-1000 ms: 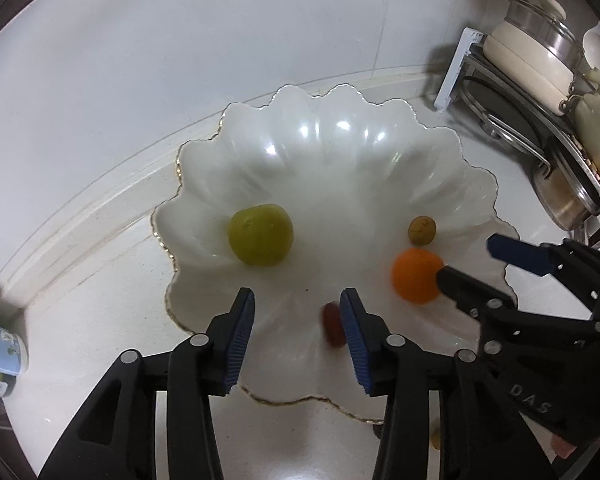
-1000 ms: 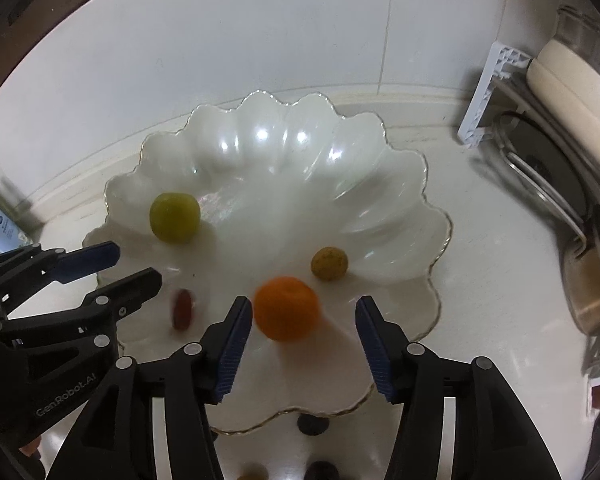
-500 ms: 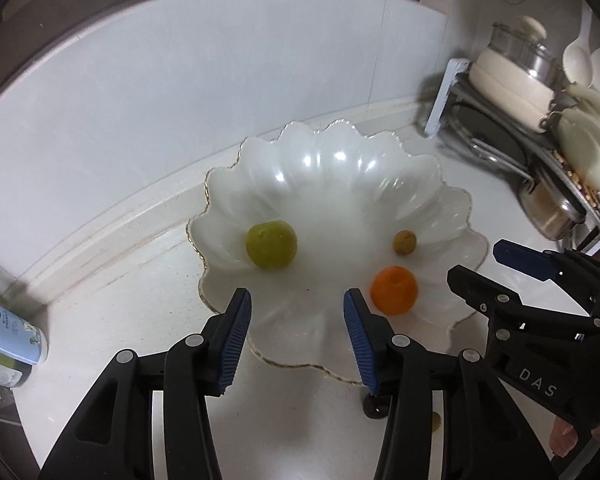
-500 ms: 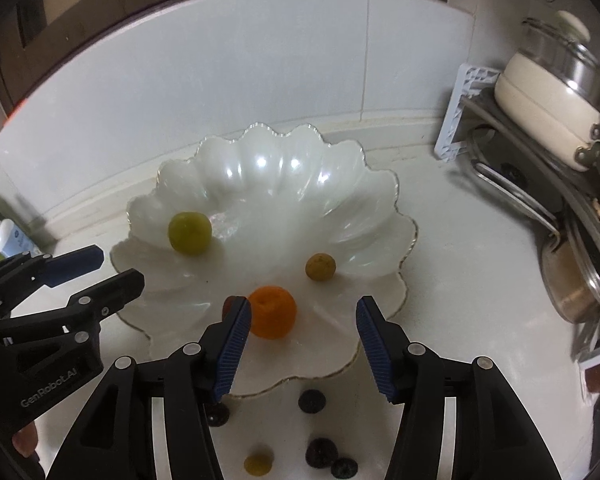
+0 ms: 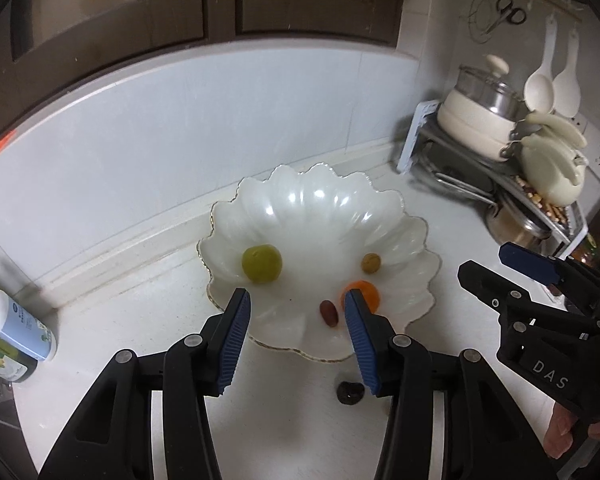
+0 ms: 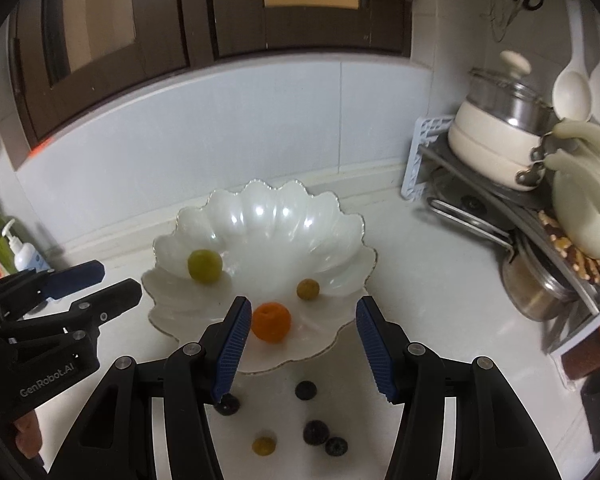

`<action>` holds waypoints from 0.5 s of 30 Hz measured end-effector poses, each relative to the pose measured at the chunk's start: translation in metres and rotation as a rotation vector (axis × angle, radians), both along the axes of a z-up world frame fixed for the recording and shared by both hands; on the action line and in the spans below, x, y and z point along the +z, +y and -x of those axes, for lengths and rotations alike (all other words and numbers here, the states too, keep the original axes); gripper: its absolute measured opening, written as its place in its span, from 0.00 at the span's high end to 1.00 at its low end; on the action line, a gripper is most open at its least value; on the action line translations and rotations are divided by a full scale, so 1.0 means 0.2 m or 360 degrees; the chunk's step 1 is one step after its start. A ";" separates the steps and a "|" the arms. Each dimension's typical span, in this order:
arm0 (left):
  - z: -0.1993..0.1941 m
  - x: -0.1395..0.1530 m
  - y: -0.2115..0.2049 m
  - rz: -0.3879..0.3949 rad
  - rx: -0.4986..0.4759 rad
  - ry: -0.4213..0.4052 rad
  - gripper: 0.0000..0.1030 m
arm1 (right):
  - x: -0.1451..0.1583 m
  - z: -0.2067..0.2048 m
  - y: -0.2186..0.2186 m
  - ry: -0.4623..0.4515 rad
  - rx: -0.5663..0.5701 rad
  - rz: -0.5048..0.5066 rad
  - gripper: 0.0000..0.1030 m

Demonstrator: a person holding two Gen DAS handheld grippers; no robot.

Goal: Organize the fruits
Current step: 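Withdraw both open tools from the bowl toward the fruits on the counter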

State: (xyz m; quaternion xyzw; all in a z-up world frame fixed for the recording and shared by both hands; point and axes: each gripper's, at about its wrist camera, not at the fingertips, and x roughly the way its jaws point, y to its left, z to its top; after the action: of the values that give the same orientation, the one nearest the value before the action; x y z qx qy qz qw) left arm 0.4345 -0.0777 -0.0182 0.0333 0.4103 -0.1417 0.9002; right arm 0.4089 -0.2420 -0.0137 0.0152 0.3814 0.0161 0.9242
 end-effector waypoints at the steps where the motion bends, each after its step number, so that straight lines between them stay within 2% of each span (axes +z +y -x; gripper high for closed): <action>1: 0.01 0.01 0.00 0.0008 -0.0008 -0.0009 0.53 | 0.01 0.02 0.00 -0.0019 -0.0005 -0.0002 0.46; 6: 0.11 0.07 0.00 0.0045 -0.0038 -0.0065 0.53 | 0.05 0.12 0.00 -0.0064 -0.0021 -0.0037 0.46; 15: 0.26 0.14 -0.02 0.0020 -0.0095 -0.0194 0.53 | 0.09 0.31 0.00 -0.0167 -0.0083 -0.0017 0.46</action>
State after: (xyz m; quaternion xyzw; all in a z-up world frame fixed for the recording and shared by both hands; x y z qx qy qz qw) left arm 0.3825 -0.0827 0.0102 0.0486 0.3526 -0.1686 0.9192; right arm 0.3477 -0.2423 0.0052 0.0294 0.3319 -0.0052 0.9428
